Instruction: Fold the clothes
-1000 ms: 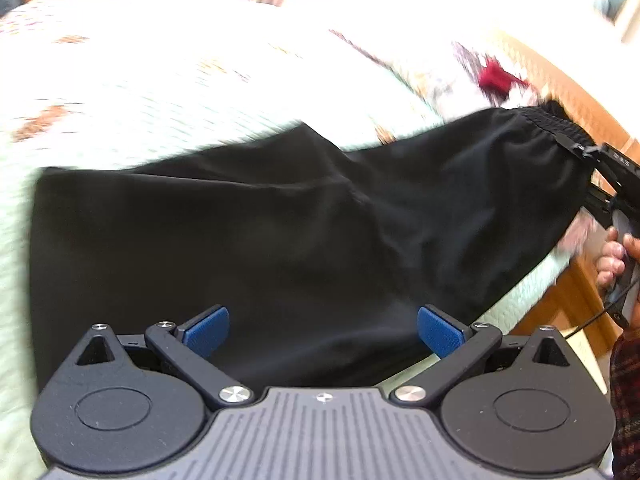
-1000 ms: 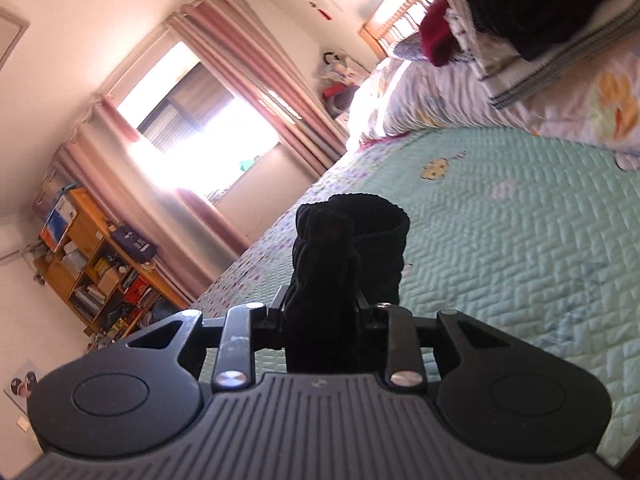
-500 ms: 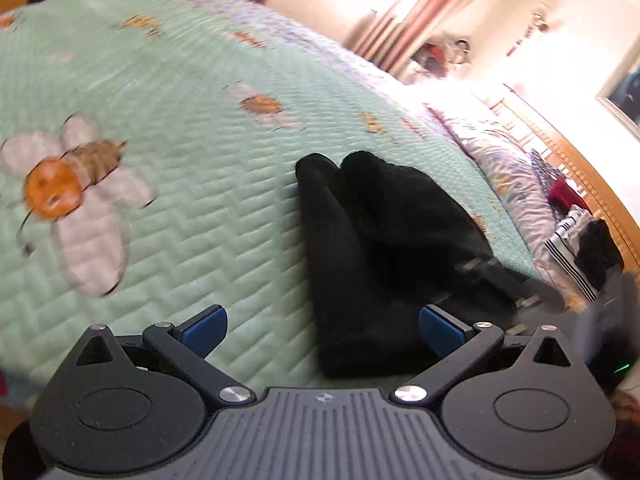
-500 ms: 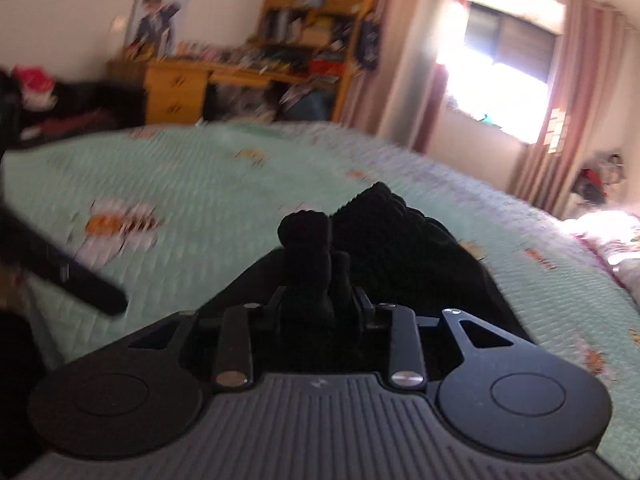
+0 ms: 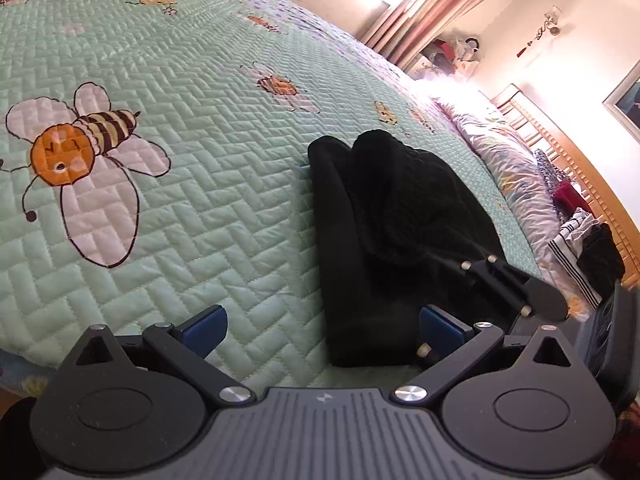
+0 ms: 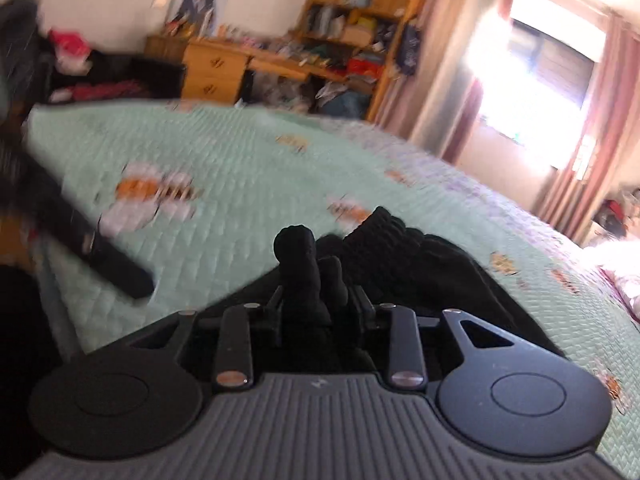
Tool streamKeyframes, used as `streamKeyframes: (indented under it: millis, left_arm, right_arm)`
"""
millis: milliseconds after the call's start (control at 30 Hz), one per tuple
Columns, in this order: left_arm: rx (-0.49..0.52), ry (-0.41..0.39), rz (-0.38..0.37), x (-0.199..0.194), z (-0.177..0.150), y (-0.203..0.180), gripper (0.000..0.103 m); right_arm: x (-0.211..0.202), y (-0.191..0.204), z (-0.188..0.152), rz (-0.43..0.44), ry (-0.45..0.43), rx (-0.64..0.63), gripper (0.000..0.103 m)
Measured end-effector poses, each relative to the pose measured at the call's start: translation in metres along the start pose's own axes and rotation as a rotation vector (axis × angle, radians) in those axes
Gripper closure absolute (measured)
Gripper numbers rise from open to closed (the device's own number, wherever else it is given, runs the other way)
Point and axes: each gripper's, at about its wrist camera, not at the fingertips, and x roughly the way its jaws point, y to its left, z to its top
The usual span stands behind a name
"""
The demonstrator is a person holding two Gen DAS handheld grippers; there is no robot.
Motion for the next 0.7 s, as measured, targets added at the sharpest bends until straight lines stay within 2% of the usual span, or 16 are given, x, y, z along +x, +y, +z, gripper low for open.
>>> streamKeyframes:
  millis: [100,167,233,300,367,500,567,600,667,700]
  left_arm:
    - [-0.01,0.005,0.024,0.001,0.001,0.002,0.001]
    - [-0.025,-0.003,0.041,-0.001,0.003,0.002,0.001]
    - [-0.036,-0.018,0.052,-0.003,0.007,0.0,0.001]
    - [-0.022,-0.035,0.059,-0.008,0.012,-0.009,0.001]
    - [0.041,-0.05,0.049,-0.011,0.018,-0.028,0.001]
    - [0.195,-0.018,0.005,0.005,0.034,-0.083,0.001]
    - [0.272,-0.001,-0.006,0.023,0.044,-0.115,0.001]
    - [0.317,0.004,-0.014,0.035,0.048,-0.13,0.001]
    - [0.394,0.042,-0.005,0.064,0.051,-0.155,0.001]
    - [0.431,0.063,0.0,0.079,0.053,-0.167,0.001]
  right_arm:
    - [-0.011,0.015,-0.011,-0.007,-0.076,-0.047,0.05]
    - [-0.024,0.01,-0.009,0.052,-0.131,-0.006,0.039]
    - [-0.04,0.005,-0.007,0.111,-0.196,0.026,0.038]
    - [-0.059,-0.006,-0.007,0.17,-0.22,0.093,0.038]
    - [-0.078,-0.029,-0.012,0.223,-0.237,0.229,0.038]
    - [-0.116,-0.101,-0.047,0.141,-0.229,0.549,0.04]
    - [-0.127,-0.135,-0.07,0.061,-0.196,0.693,0.049]
    - [-0.133,-0.146,-0.077,0.012,-0.191,0.721,0.055]
    - [-0.144,-0.162,-0.086,-0.076,-0.194,0.741,0.057]
    - [-0.144,-0.162,-0.087,-0.091,-0.196,0.735,0.057]
